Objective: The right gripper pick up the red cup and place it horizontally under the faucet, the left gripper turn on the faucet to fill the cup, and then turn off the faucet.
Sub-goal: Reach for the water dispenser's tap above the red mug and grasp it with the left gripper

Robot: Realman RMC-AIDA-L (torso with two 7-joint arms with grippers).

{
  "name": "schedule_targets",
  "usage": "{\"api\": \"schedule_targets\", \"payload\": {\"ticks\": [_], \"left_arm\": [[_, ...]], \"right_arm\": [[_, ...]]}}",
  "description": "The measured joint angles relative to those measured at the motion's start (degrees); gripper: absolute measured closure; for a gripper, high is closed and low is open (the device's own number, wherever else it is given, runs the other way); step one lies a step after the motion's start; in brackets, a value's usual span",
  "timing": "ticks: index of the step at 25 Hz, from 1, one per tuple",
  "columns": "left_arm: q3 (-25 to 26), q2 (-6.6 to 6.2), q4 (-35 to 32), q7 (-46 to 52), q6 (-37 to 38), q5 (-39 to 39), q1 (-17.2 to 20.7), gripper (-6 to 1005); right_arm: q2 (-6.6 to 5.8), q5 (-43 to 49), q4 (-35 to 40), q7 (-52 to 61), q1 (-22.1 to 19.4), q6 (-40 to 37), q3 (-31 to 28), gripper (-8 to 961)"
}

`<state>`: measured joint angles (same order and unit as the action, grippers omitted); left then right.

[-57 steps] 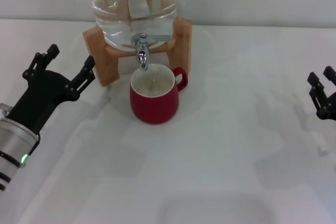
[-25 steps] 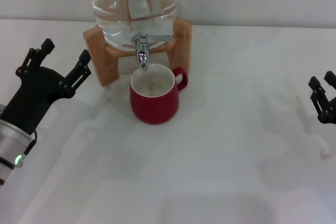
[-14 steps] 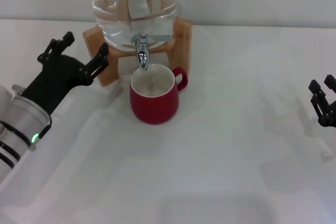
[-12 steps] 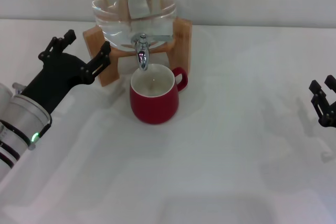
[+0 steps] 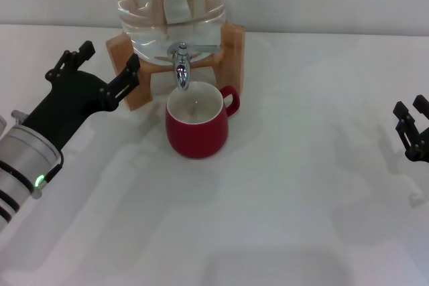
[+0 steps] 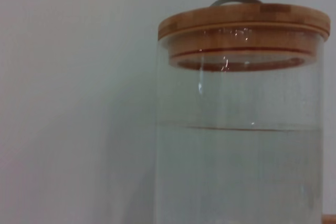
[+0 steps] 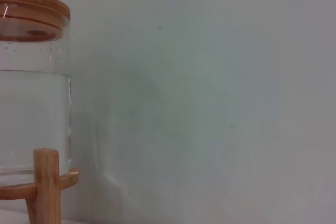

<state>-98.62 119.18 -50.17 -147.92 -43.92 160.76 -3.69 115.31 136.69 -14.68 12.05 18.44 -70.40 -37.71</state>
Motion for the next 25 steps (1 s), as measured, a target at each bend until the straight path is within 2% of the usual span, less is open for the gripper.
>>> {"api": "schedule_targets", "payload": {"ticks": [6,9,17,25], "left_arm": [[-1.54,-0.01,-8.20,2.82,6.10,-3.94,4.89,126],[-1.61,-0.10,-11.22,7.72,6.99,-7.61,6.65,126],[-1.19,-0.12,-22.85,26.09,12.82,-25.10,12.14,126],[-1.06,-0.09,-31.47,45.75,15.52,-44.05,15.56,126]], "right_arm": [[0.00,0.17,-0.06,0.08,0.02,-0.05,0.00,625],[0.00,0.21,-0.08,0.15,0.03,-0.07,0.17,625],[0.00,0.25,-0.09,0.74,0.20,-0.02,0.43,625],[0.00,0.25,-0.04,0.77,0.18,0.00,0.44,625]]}}
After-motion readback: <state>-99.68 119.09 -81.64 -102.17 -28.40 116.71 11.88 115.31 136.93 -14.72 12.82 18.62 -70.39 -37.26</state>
